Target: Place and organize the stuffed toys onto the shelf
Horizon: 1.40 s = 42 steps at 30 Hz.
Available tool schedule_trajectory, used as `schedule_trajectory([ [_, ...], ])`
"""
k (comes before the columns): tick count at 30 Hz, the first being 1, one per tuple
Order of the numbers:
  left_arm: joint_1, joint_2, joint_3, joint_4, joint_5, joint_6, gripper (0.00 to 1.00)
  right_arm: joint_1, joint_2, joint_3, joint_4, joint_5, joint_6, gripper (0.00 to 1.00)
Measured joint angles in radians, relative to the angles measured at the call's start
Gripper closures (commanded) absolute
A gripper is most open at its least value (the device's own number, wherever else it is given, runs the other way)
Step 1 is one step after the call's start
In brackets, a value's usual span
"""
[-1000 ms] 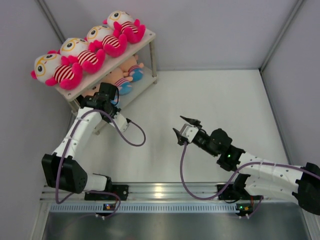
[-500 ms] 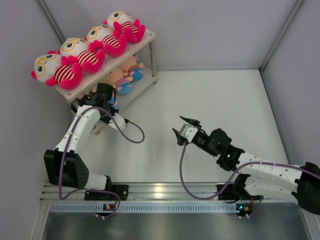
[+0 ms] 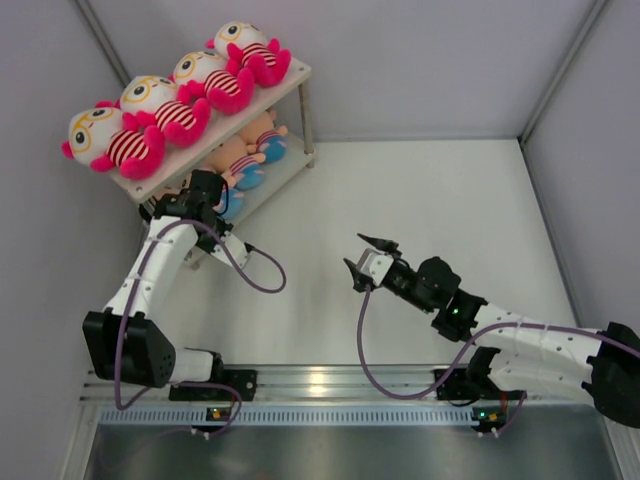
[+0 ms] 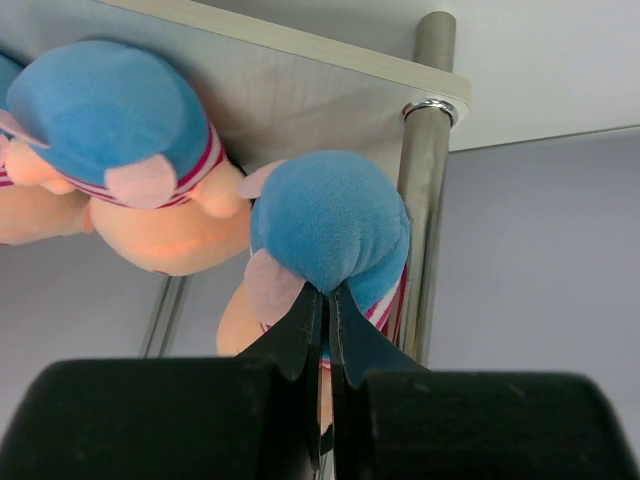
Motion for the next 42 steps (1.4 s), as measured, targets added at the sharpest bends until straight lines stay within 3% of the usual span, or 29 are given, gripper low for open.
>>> schedule_trajectory([
  [12, 0.013, 0.137, 0.015, -0.002, 0.091, 0.004, 1.00, 0.000, -0.003, 0.000, -0.002, -0.002, 0.007, 0.39],
  [28, 0.136, 0.144, 0.014, 0.114, 0.279, 0.005, 1.00, 0.000, -0.004, 0.000, -0.003, 0.002, 0.007, 0.39],
  [30, 0.156, 0.144, 0.014, 0.118, 0.297, 0.005, 0.81, 0.000, -0.004, 0.000, -0.003, 0.002, 0.007, 0.39],
  [31, 0.167, 0.143, 0.014, 0.121, 0.301, 0.008, 0.58, 0.000, -0.004, 0.000, -0.004, 0.003, 0.007, 0.39],
  [32, 0.175, 0.142, 0.010, 0.124, 0.302, 0.015, 0.52, 0.000, -0.004, 0.000, -0.004, 0.003, 0.007, 0.39],
  [36, 0.195, 0.123, -0.034, 0.135, 0.300, 0.012, 0.39, 0.000, -0.004, 0.000, -0.004, 0.004, 0.007, 0.39],
  [42, 0.194, 0.089, -0.080, 0.129, 0.322, 0.011, 0.37, 0.000, -0.004, 0.000, -0.006, 0.004, 0.008, 0.39],
])
